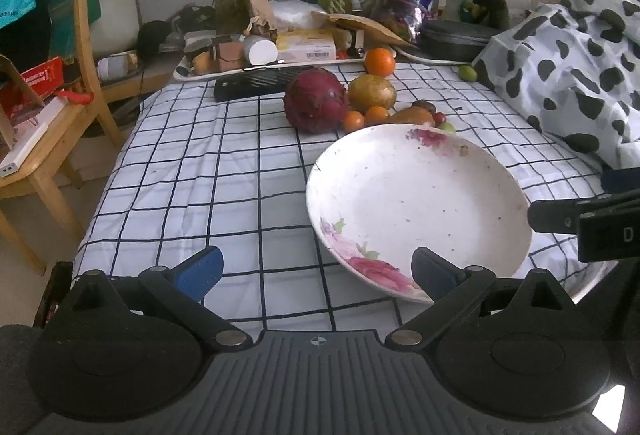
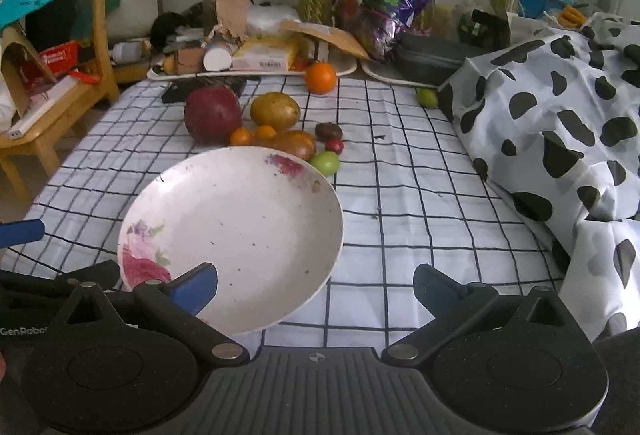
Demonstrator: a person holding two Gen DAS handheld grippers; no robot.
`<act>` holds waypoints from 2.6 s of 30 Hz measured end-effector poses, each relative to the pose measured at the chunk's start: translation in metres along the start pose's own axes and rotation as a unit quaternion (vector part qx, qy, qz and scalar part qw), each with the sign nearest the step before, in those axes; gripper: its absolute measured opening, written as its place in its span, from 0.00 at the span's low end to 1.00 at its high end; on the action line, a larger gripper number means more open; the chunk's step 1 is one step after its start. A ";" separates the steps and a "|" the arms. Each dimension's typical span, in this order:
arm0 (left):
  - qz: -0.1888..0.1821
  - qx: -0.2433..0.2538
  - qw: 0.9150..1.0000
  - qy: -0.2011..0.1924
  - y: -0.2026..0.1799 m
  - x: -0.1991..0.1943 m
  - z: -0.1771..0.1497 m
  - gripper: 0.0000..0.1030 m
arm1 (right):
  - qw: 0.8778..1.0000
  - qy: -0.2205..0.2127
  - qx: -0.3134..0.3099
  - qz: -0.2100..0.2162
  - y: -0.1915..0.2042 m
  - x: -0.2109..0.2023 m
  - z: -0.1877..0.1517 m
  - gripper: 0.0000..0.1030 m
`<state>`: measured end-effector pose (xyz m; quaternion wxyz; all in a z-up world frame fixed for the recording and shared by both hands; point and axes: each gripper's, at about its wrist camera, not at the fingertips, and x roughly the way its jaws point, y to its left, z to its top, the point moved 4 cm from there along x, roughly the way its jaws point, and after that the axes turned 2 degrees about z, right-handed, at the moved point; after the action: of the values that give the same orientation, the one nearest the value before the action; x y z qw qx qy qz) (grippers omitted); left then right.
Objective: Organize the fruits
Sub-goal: 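Move both tools toward the fruit cluster beside the white plate, then lower the left tool onto the red dragon fruit while the right tool approaches the green plum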
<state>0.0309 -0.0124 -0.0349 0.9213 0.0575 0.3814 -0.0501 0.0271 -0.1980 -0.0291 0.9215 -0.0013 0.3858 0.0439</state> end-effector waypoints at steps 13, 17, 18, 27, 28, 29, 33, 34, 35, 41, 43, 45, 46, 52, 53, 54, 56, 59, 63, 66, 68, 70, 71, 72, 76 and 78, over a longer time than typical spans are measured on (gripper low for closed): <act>0.005 0.006 1.000 0.010 -0.001 0.002 -0.004 0.99 | 1.000 -0.005 0.009 0.002 -0.001 0.005 -0.002 1.00; 0.006 0.000 1.000 0.014 -0.001 0.000 -0.003 0.99 | 1.000 -0.007 0.003 -0.003 -0.002 0.009 0.000 1.00; 0.004 0.000 1.000 0.010 -0.001 -0.001 -0.002 0.99 | 1.000 -0.006 0.003 -0.003 -0.003 0.010 0.001 1.00; 0.020 0.006 0.999 -0.030 -0.011 -0.001 0.008 0.99 | 1.000 -0.010 -0.014 -0.023 -0.017 0.031 0.016 1.00; 0.019 0.010 0.999 -0.035 -0.014 -0.001 0.010 0.99 | 1.000 -0.009 -0.015 -0.026 -0.020 0.033 0.018 1.00; 0.016 0.013 0.999 -0.039 -0.017 -0.001 0.012 0.99 | 0.999 -0.009 -0.014 -0.030 -0.023 0.036 0.019 1.00; -0.002 0.024 0.998 -0.050 -0.025 0.002 0.017 0.99 | 0.999 -0.005 -0.008 -0.035 -0.031 0.046 0.022 1.00; -0.010 0.027 0.998 -0.052 -0.027 0.003 0.019 0.99 | 0.999 -0.006 -0.011 -0.038 -0.031 0.047 0.022 1.00; -0.015 0.029 0.998 -0.057 -0.027 0.004 0.022 0.99 | 0.999 -0.008 -0.017 -0.044 -0.032 0.050 0.023 1.00; 0.003 0.037 0.995 -0.096 -0.020 0.020 0.042 0.99 | 0.996 -0.022 -0.041 -0.070 -0.036 0.058 0.028 1.00; 0.006 0.037 0.995 -0.097 -0.017 0.028 0.047 0.99 | 0.997 -0.026 -0.033 -0.067 -0.038 0.058 0.030 1.00; -0.002 0.043 0.995 -0.095 -0.017 0.036 0.050 0.99 | 0.997 -0.035 -0.028 -0.060 -0.038 0.058 0.032 1.00; -0.004 0.043 0.995 -0.092 -0.017 0.039 0.052 0.99 | 0.997 -0.039 -0.030 -0.057 -0.038 0.058 0.033 1.00; -0.012 0.034 0.996 -0.079 -0.008 0.059 0.059 0.99 | 0.996 -0.047 -0.050 -0.049 -0.035 0.070 0.040 1.00; -0.015 0.031 0.996 -0.078 -0.006 0.061 0.059 0.99 | 0.996 -0.046 -0.054 -0.045 -0.034 0.072 0.042 1.00; -0.020 0.028 0.996 -0.077 -0.004 0.063 0.062 0.99 | 0.996 -0.046 -0.057 -0.042 -0.034 0.075 0.044 1.00; -0.024 0.022 0.997 -0.074 -0.001 0.068 0.066 0.99 | 0.996 -0.047 -0.060 -0.039 -0.033 0.078 0.048 1.00; -0.030 0.013 0.997 -0.069 0.004 0.075 0.071 0.99 | 0.996 -0.049 -0.068 -0.034 -0.033 0.083 0.054 1.00; -0.037 -0.006 0.997 -0.064 0.012 0.085 0.079 0.99 | 0.996 -0.042 -0.065 -0.034 -0.037 0.093 0.063 1.00; -0.046 -0.018 0.997 -0.057 0.018 0.095 0.085 0.99 | 0.998 -0.033 -0.054 -0.027 -0.040 0.102 0.070 1.00; -0.052 -0.025 0.997 -0.054 0.021 0.101 0.089 0.99 | 0.998 -0.024 -0.049 -0.020 -0.041 0.109 0.073 1.00; -0.055 -0.033 0.997 -0.050 0.023 0.106 0.092 0.99 | 0.999 -0.019 -0.046 -0.015 -0.041 0.114 0.076 1.00; -0.057 -0.037 0.997 -0.048 0.024 0.109 0.093 0.99 | 0.999 -0.018 -0.045 -0.013 -0.041 0.116 0.078 1.00; -0.060 -0.042 0.996 -0.046 0.025 0.112 0.095 0.99 | 0.999 -0.018 -0.045 -0.011 -0.041 0.118 0.080 1.00; -0.073 -0.053 0.995 -0.041 0.027 0.123 0.103 0.99 | 0.998 -0.022 -0.050 0.004 -0.040 0.123 0.089 1.00; -0.075 -0.050 0.995 -0.039 0.025 0.130 0.107 0.99 | 0.998 -0.025 -0.058 0.011 -0.039 0.124 0.094 1.00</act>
<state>0.2006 -0.0090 -0.0505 0.9308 -0.0197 0.3504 -0.1019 0.1838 -0.2234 -0.0528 0.9289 -0.0494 0.3590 0.0761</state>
